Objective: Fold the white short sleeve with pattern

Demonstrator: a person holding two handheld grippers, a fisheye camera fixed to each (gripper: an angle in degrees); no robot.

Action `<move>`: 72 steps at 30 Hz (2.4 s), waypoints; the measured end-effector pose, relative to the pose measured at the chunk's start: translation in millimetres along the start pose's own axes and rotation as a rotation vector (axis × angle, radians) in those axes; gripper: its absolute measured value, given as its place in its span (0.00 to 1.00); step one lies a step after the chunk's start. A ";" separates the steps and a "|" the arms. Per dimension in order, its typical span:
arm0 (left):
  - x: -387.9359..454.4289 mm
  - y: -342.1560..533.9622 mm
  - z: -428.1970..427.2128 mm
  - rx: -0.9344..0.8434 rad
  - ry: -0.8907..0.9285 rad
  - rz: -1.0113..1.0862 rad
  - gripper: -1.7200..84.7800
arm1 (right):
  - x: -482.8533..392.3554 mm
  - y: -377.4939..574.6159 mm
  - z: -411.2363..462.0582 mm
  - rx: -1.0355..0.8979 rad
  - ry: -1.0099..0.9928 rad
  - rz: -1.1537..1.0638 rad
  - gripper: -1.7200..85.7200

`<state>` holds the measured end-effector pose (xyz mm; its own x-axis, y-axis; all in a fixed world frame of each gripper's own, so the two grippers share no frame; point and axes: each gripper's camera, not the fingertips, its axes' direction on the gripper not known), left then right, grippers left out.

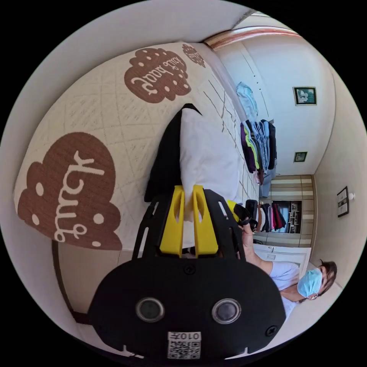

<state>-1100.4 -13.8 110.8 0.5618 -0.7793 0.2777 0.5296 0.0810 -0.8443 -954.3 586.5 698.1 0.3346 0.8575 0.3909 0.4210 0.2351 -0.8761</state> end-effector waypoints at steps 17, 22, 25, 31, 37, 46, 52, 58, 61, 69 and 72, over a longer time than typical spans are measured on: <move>46.9 -18.0 -67.6 0.232 -0.161 0.024 0.15 | -31.9 105.7 -171.5 -0.074 0.067 -0.399 0.06; 62.2 -61.2 -38.4 0.229 -0.183 -0.067 0.15 | -53.3 153.1 -297.6 0.014 0.274 -0.576 0.05; 72.3 -81.8 -19.8 0.201 -0.166 -0.064 0.15 | -53.5 185.4 -355.7 0.067 0.406 -0.595 0.05; 101.1 -89.0 10.2 0.230 -0.313 -0.027 0.10 | -31.5 221.5 -386.3 0.063 0.451 -0.528 0.04; 182.1 -45.4 16.5 0.417 -0.457 0.507 0.08 | -28.6 228.4 -373.5 -0.002 0.440 -0.534 0.04; 139.3 -0.2 22.9 0.559 -0.464 0.133 0.10 | -53.5 246.5 -374.3 -0.052 0.541 -0.594 0.04; 180.9 105.5 57.0 0.592 -0.678 0.215 0.11 | -59.7 261.4 -390.6 -0.003 0.521 -0.599 0.05; 136.6 121.3 144.8 0.394 -0.758 0.157 0.12 | -76.8 282.1 -394.2 -0.004 0.441 -0.619 0.05; 152.6 138.6 141.5 0.483 -0.734 0.079 0.13 | -92.4 303.0 -409.3 0.027 0.485 -0.645 0.05; 218.6 187.9 255.4 0.401 -0.885 0.241 0.12 | -109.9 353.3 -446.6 0.099 0.477 -0.625 0.05; 228.2 222.1 245.7 0.542 -0.809 0.159 0.12 | -128.1 376.6 -460.2 0.135 0.502 -0.660 0.05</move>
<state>-698.5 -21.0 99.2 0.8102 -0.0908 0.5791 0.5161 0.5791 -0.6311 -450.6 354.6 448.0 0.4038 0.2265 0.8864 0.5680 0.6974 -0.4369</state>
